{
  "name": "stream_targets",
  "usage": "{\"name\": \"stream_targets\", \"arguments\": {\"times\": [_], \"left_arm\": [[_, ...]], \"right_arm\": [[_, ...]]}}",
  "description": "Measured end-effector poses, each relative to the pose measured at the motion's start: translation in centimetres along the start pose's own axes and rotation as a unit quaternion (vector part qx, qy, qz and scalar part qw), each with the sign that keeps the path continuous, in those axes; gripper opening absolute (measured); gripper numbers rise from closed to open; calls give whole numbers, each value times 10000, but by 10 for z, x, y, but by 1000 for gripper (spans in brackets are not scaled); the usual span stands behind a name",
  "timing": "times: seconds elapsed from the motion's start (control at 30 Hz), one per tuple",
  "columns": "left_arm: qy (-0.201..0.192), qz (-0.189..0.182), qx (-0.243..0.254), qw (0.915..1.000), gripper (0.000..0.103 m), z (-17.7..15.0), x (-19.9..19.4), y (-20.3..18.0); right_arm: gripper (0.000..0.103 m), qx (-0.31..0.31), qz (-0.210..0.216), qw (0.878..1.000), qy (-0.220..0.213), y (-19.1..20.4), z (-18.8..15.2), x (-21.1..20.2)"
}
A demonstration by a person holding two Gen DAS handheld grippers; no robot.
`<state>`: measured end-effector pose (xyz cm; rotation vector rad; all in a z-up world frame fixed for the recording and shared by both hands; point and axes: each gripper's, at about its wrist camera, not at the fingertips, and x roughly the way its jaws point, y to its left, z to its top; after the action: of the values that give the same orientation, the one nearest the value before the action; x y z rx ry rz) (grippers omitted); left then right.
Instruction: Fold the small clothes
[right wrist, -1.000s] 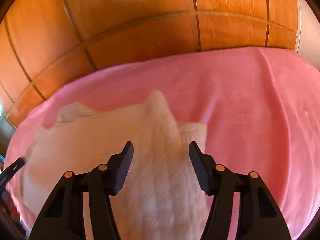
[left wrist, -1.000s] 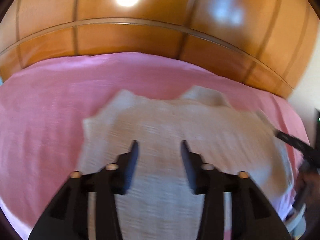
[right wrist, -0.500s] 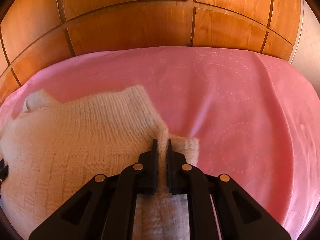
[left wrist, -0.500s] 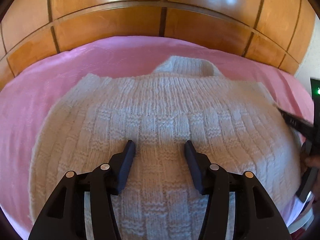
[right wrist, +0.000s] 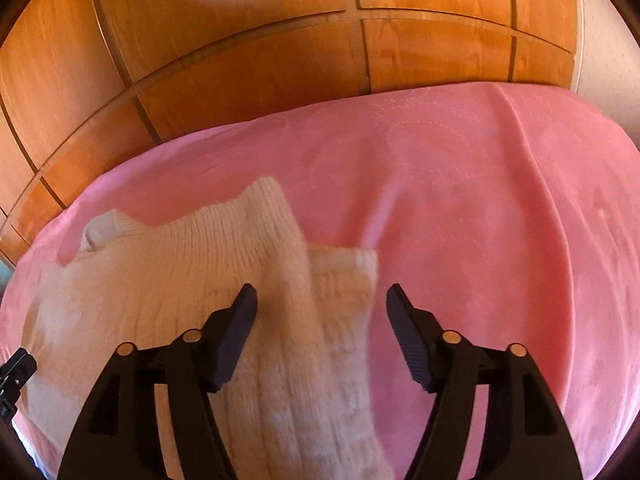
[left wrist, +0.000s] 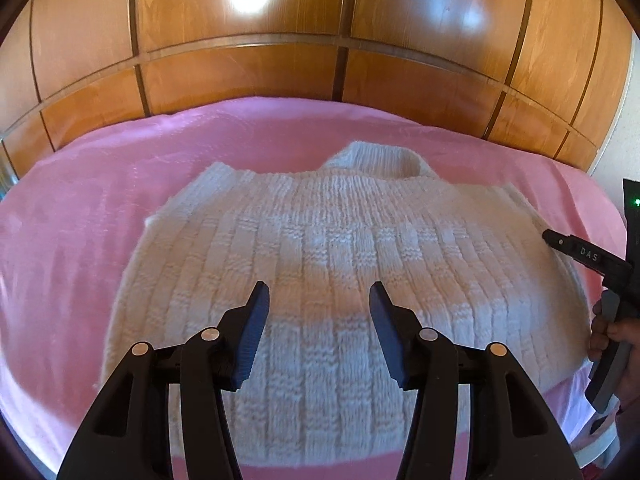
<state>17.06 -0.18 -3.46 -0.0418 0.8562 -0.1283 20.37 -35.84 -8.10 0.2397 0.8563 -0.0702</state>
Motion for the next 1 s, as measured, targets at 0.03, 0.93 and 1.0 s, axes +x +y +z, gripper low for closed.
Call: {"name": "stream_targets", "arguments": {"times": [0.03,0.93,1.0], "left_arm": [[-8,-6,-9,10000,51,-1,-3,0],[-146,-200,202,9995,51,-24,-44,-21],[-128,-227,245,9994,51,-24,-43,-25]], "right_arm": [[70,28,23,10000,16,-2,-3,-4],[84,745,1193,9893,397,-40,-91,-64],[84,778,1222,9887,379,-41,-92,-64]]}}
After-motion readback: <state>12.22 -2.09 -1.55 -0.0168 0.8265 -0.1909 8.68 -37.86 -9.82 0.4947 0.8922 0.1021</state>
